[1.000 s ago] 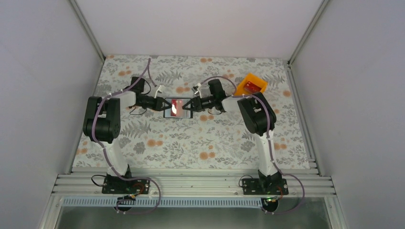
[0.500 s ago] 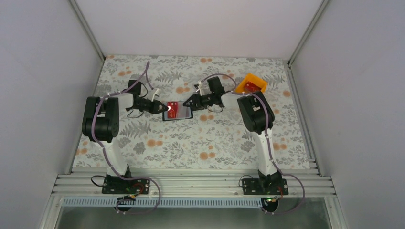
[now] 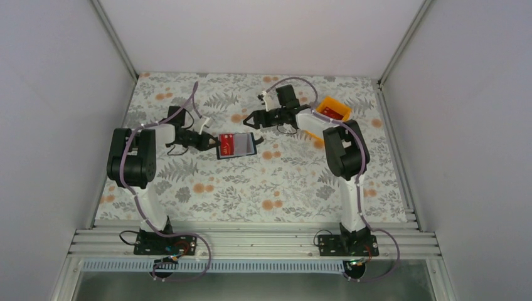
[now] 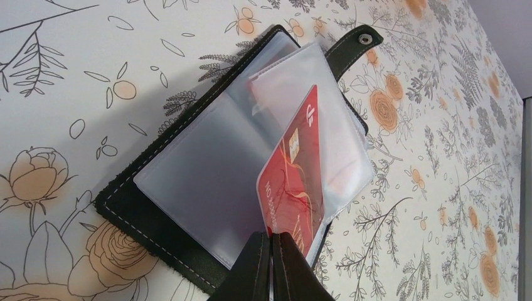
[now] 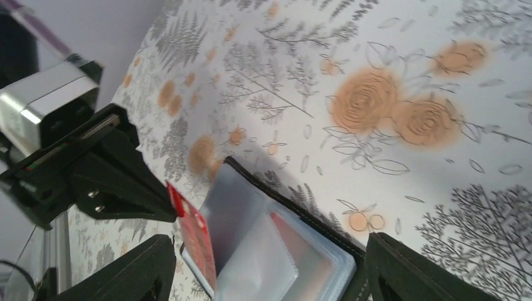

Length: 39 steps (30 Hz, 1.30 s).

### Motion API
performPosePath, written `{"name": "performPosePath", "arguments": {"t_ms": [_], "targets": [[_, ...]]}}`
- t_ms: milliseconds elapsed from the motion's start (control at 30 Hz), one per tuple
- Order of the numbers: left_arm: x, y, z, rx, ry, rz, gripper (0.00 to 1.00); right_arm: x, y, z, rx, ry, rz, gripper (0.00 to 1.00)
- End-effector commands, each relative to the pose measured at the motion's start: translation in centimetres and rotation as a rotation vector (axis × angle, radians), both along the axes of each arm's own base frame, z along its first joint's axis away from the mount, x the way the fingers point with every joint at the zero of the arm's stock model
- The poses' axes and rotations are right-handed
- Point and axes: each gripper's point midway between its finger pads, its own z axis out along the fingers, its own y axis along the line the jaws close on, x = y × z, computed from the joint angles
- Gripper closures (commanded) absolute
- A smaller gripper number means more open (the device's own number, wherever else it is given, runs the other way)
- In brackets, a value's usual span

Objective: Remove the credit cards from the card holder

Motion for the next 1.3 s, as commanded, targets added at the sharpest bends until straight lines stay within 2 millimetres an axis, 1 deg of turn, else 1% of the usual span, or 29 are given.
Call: {"name": "performPosePath", "arguments": {"t_ms": [0, 67, 100, 200, 267, 333, 400, 467, 533, 600, 700, 733, 767, 800, 900, 967, 1000, 1067, 1100, 1167, 1200, 1267], "targets": [[0.2, 0.0, 0.8, 0.004, -0.09, -0.026, 0.97, -1.8, 2.1, 3.7, 0.112, -0.144, 0.194, 0.23], [0.2, 0.1, 0.7, 0.006, -0.086, -0.025, 0.98, -3.6, 3.7, 4.4, 0.224, -0.12, 0.322, 0.23], [0.1, 0.0, 0.7, 0.006, -0.086, -0.026, 0.98, -3.7, 4.4, 4.4, 0.243, -0.115, 0.353, 0.24], [0.1, 0.0, 0.6, 0.004, -0.081, -0.023, 0.98, -3.9, 5.9, 2.2, 0.24, -0.054, 0.394, 0.29], [0.1, 0.0, 0.6, 0.004, -0.08, -0.022, 0.98, -4.2, 6.4, 1.2, 0.258, -0.022, 0.409, 0.31], [0.0, 0.1, 0.6, 0.005, -0.08, -0.021, 0.98, -3.9, 6.6, 0.0, 0.235, -0.011, 0.393, 0.32], [0.0, 0.0, 0.6, 0.004, -0.08, -0.022, 0.98, -4.1, 6.8, -0.7, 0.227, 0.001, 0.395, 0.32], [0.0, 0.1, 0.6, 0.005, -0.081, -0.021, 0.98, -4.7, 7.2, -1.5, 0.238, 0.028, 0.416, 0.33], [0.0, 0.1, 0.7, 0.004, -0.082, -0.022, 0.98, -5.5, 7.9, -1.8, 0.249, 0.046, 0.454, 0.36], [0.1, 0.0, 0.7, 0.003, -0.084, -0.021, 0.98, -6.3, 8.4, -2.2, 0.261, 0.063, 0.486, 0.46], [0.1, 0.0, 0.8, 0.002, -0.081, -0.019, 0.98, -7.0, 8.8, -2.0, 0.291, 0.079, 0.517, 0.76], [0.2, 0.0, 1.0, 0.002, -0.086, -0.019, 0.98, -7.0, 8.8, -1.8, 0.298, 0.076, 0.522, 0.85], [0.3, 0.0, 1.0, 0.002, -0.088, -0.019, 0.98, -7.1, 8.8, -1.5, 0.307, 0.073, 0.528, 0.9], [0.3, 0.0, 1.2, 0.001, -0.091, -0.019, 0.98, -7.1, 8.8, -1.0, 0.312, 0.064, 0.533, 0.95], [0.3, 0.0, 1.7, 0.002, -0.108, -0.025, 0.98, -7.0, 8.8, 0.8, 0.319, 0.024, 0.548, 0.96], [0.1, 0.3, 3.0, 0.014, -0.142, -0.065, 0.98, -7.0, 8.6, 2.2, 0.316, -0.009, 0.563, 0.95], [0.1, 0.5, 4.3, 0.015, -0.182, -0.097, 0.93, -7.0, 8.5, 3.1, 0.311, -0.032, 0.568, 0.96], [-0.4, 1.2, 7.3, -0.002, -0.253, -0.163, 0.62, -7.2, 8.2, 4.9, 0.293, -0.091, 0.582, 0.96], [-0.8, 1.7, 9.0, -0.011, -0.299, -0.194, 0.5, -7.4, 8.0, 5.8, 0.287, -0.131, 0.598, 0.96], [-1.4, 2.3, 12.4, -0.006, -0.4, -0.254, 0.36, -8.1, 7.8, 7.6, 0.276, -0.172, 0.625, 0.96], [-2.0, 2.5, 13.6, 0.005, -0.435, -0.285, 0.32, -8.4, 7.7, 8.6, 0.271, -0.208, 0.638, 0.96], [-2.7, 2.4, 15.4, 0.025, -0.496, -0.329, 0.27, -9.1, 7.7, 9.9, 0.245, -0.261, 0.657, 0.96]]}}
